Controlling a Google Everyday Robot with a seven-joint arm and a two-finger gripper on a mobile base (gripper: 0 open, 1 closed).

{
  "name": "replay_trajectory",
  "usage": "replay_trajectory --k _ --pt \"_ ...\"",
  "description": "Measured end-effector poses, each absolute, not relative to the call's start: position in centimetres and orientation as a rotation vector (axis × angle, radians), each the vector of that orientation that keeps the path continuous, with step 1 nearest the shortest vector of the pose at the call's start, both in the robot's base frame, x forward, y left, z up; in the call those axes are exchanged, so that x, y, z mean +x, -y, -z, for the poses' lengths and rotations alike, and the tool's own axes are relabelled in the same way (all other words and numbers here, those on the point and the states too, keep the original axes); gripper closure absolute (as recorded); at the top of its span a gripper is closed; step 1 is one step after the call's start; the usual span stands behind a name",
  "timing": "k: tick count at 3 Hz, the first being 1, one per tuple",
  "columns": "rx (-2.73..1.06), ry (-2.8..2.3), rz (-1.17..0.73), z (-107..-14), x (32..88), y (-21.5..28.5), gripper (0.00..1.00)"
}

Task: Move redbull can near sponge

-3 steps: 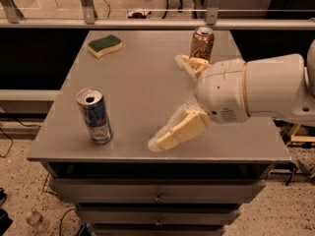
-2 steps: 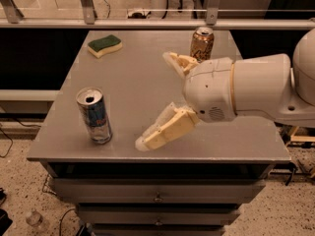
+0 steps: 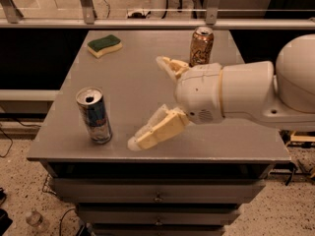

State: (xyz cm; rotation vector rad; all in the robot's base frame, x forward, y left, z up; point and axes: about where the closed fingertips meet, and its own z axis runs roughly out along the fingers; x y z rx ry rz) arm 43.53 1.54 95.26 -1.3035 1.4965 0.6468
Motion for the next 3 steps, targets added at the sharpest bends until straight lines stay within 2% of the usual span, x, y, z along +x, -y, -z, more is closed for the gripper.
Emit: replay_trajectory --k 3 --pt "-1.224 -1.380 -0.859 -91.1 45.6 -9.0 0.00"
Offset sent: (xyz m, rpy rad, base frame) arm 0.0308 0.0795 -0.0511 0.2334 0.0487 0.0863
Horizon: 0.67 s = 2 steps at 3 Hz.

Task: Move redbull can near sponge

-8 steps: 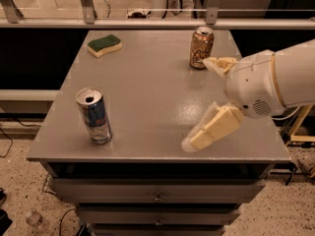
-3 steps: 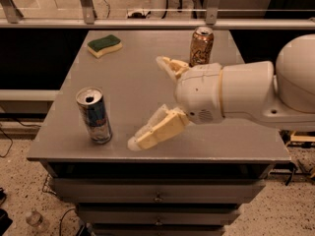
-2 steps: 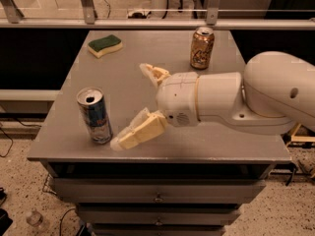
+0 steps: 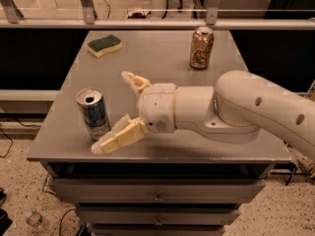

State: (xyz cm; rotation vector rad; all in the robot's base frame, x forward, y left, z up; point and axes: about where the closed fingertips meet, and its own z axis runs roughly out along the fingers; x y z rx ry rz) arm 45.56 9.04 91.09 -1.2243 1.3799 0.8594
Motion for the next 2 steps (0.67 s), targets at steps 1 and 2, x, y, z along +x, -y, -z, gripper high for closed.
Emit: replay_trajectory --k 1,2 --pt "-1.217 -1.357 -0.897 -90.38 45.41 -10.37 0.00" --pt "-1.190 -1.322 -0.941 -89.72 45.48 -10.97 0.00"
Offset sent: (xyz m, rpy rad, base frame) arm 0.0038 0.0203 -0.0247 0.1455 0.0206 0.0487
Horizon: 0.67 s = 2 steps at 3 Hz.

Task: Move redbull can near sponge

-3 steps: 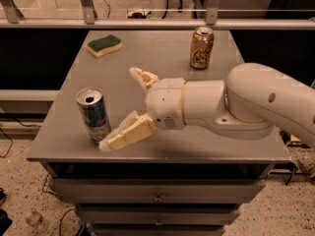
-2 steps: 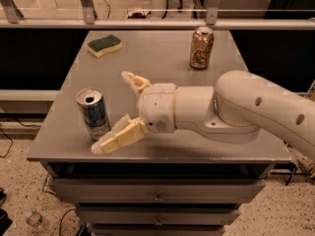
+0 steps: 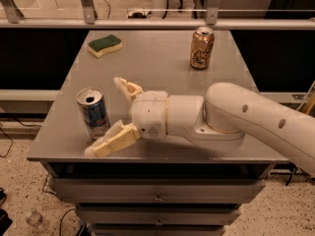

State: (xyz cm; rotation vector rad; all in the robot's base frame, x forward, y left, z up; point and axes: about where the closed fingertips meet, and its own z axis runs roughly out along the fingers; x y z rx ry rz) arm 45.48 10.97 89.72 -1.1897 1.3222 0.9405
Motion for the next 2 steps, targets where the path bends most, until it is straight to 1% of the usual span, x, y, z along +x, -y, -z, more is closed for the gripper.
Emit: replay_trajectory --k 1,2 --pt "-1.190 -1.300 -0.967 -89.27 45.39 -11.62 0.16" --pt "-1.194 -1.295 -0.970 -89.30 45.29 -11.85 0.39"
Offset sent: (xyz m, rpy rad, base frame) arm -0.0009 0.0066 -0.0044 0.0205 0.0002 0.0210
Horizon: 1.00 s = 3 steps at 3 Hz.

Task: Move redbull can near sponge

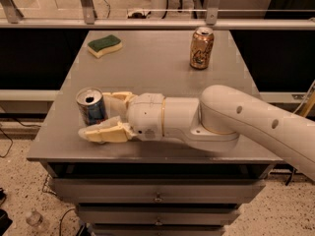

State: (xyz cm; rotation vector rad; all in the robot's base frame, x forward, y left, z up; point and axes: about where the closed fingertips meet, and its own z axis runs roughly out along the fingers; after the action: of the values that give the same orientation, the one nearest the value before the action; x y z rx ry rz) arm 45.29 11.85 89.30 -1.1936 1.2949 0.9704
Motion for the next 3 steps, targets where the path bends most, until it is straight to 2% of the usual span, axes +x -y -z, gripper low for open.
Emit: replay_trajectory --k 2,3 --pt "-1.202 -1.289 -0.971 -89.51 45.04 -12.23 0.85" --pt "-1.207 -1.286 -0.972 -89.61 44.91 -12.44 1.00"
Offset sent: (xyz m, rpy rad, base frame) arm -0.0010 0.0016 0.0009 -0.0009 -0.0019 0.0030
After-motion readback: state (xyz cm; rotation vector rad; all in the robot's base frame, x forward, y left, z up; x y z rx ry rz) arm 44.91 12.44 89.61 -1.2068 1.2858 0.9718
